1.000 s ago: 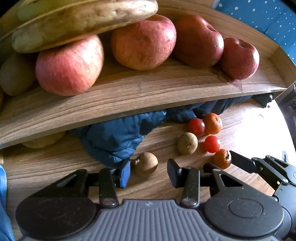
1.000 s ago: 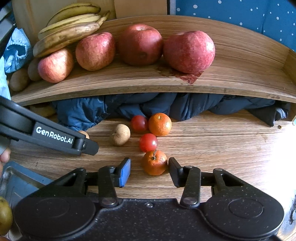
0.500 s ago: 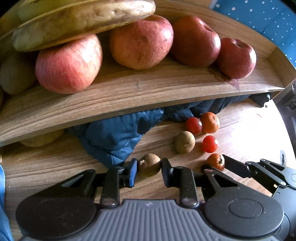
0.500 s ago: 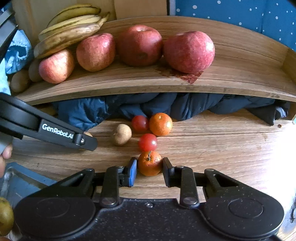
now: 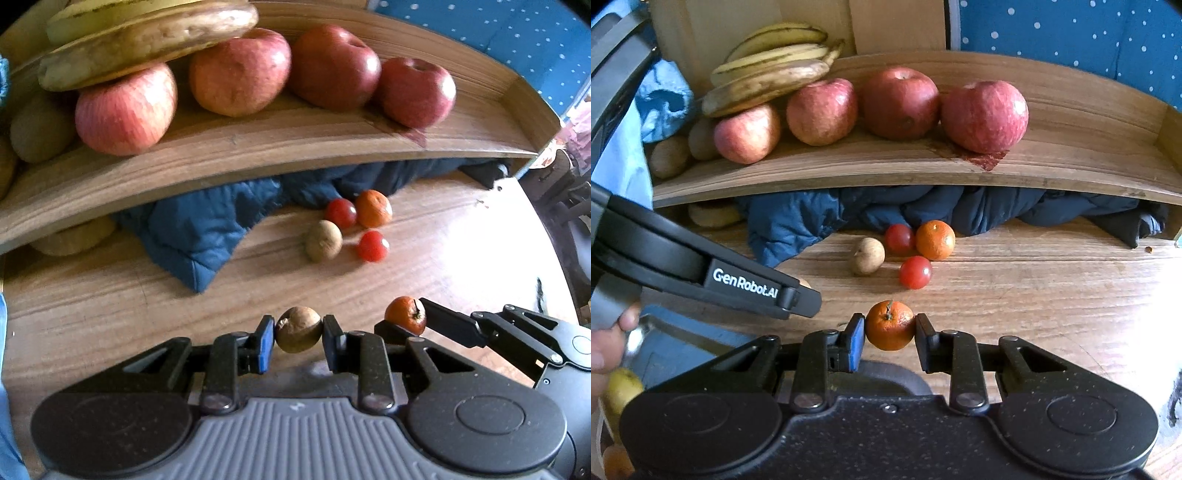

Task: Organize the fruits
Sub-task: 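Carry the kiwi with left tool while right tool carries the mandarin to the tray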

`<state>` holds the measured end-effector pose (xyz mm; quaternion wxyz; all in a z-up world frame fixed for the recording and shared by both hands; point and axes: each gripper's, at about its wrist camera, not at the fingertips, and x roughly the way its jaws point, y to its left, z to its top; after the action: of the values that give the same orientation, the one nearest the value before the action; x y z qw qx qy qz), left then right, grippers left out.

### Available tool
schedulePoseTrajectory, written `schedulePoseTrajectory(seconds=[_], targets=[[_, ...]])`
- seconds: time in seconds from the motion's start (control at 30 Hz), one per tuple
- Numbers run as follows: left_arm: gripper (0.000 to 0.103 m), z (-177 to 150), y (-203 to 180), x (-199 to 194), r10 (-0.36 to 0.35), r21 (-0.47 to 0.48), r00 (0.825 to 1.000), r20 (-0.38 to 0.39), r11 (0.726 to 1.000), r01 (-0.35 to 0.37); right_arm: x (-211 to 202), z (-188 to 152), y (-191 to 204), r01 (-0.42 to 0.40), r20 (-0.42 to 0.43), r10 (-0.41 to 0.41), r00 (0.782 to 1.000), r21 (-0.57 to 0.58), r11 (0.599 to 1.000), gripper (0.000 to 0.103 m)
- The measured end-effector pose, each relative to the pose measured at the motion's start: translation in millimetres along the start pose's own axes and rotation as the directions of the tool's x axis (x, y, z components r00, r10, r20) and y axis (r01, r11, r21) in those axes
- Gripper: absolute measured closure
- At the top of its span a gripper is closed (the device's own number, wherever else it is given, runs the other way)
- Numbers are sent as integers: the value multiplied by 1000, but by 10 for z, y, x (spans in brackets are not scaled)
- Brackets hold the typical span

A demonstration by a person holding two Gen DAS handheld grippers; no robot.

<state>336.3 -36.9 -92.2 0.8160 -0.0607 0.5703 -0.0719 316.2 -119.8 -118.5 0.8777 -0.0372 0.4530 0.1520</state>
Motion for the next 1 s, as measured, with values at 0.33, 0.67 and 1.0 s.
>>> schedulePoseTrajectory(seconds=[0.33, 0.67, 1.0], targets=[[73, -253, -164, -209, 2, -3, 1000, 23, 1000, -2, -345, -205, 30, -37, 16, 38, 999, -32, 999, 73], [73, -475, -282, -339, 5, -13, 1000, 29, 1000, -5, -635, -435, 64, -77, 10, 78, 997, -80, 994, 72], [73, -672, -371, -429, 4, -31, 1000, -1, 999, -4, -809, -759, 58, -121, -50, 116, 992, -111, 986, 72]])
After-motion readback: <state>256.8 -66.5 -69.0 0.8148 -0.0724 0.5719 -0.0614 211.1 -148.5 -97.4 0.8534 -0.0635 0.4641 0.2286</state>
